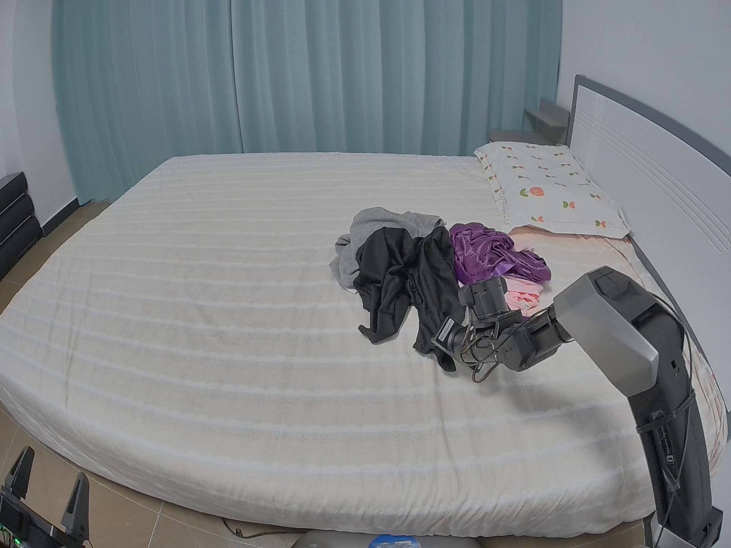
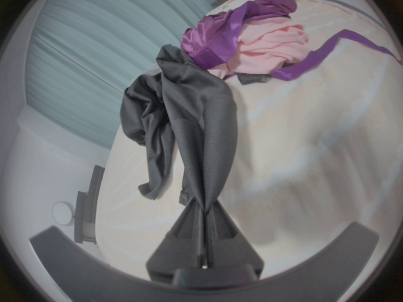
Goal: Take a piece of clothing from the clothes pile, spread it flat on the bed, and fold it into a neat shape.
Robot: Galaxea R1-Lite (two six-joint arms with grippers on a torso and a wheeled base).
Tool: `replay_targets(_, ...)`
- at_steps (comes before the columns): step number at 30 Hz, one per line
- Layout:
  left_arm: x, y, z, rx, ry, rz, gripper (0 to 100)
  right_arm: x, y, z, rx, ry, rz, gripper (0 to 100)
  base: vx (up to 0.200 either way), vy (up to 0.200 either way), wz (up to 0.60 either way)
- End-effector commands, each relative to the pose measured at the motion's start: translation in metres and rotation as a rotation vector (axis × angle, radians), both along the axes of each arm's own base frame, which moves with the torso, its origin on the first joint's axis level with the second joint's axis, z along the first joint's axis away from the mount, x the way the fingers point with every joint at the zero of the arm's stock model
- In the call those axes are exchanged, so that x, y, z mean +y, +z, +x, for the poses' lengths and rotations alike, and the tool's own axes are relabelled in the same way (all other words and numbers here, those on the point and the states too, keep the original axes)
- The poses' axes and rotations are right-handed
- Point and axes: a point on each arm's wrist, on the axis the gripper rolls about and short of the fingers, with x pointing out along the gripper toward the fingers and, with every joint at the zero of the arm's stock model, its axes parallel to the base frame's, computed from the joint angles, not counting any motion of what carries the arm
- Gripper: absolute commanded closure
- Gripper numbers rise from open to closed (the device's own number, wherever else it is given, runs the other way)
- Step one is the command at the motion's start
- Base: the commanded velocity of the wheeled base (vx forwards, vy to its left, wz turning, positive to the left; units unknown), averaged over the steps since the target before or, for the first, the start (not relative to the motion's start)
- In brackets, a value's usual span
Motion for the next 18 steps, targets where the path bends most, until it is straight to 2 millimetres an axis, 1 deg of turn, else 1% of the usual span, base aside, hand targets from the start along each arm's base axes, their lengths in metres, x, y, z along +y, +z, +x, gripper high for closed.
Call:
replay_targets(1, 0.000, -0.005, 0.000, 0.006, 0.001, -0.001, 0, -0.012, 0.064, -0.044, -0.073, 0.036, 0.067, 100, 0.000, 0.000, 0.00)
replay_targets(2, 0.000, -0.005, 0.000, 0.006, 0.001, -0.001, 0, -0.015, 0.071, -0.058, -0.090, 0.046, 0.077, 100, 0.000, 0.000, 0.00)
replay_targets(6, 0.000, -0.005, 0.000, 0.004, 0.001, -0.001, 0, -0.017, 0.095, -0.099, -0.146, 0.084, 0.100, 100, 0.000, 0.000, 0.00)
replay_targets(8, 0.000, -0.005, 0.000, 0.004, 0.001, -0.001, 0, -0.017, 0.104, -0.113, -0.167, 0.102, 0.110, 100, 0.000, 0.000, 0.00)
replay_targets(9, 0.000, -0.005, 0.000, 0.004, 0.001, -0.001, 0, -0.015, 0.114, -0.127, -0.191, 0.120, 0.123, 100, 0.000, 0.000, 0.00)
replay_targets(10, 0.000, -0.005, 0.000, 0.006, 0.001, -0.001, 0, -0.014, 0.121, -0.136, -0.204, 0.136, 0.129, 100, 0.000, 0.000, 0.00)
replay_targets(11, 0.000, -0.005, 0.000, 0.006, 0.001, -0.001, 0, -0.014, 0.124, -0.141, -0.207, 0.143, 0.131, 100, 0.000, 0.000, 0.00)
replay_targets(12, 0.000, -0.005, 0.000, 0.004, 0.001, -0.001, 0, -0.010, 0.135, -0.158, -0.226, 0.171, 0.142, 100, 0.000, 0.000, 0.00)
replay_targets(13, 0.000, -0.005, 0.000, 0.006, 0.001, -0.001, 0, -0.008, 0.142, -0.168, -0.237, 0.192, 0.146, 100, 0.000, 0.000, 0.00)
replay_targets(15, 0.000, -0.005, 0.000, 0.004, 0.001, -0.001, 0, -0.004, 0.153, -0.185, -0.260, 0.224, 0.159, 100, 0.000, 0.000, 0.00)
replay_targets(16, 0.000, -0.005, 0.000, 0.006, 0.001, -0.001, 0, -0.004, 0.164, -0.196, -0.285, 0.239, 0.171, 100, 0.000, 0.000, 0.00)
replay_targets(18, 0.000, -0.005, 0.000, 0.006, 0.001, -0.001, 0, -0.002, 0.177, -0.212, -0.318, 0.265, 0.191, 100, 0.000, 0.000, 0.00)
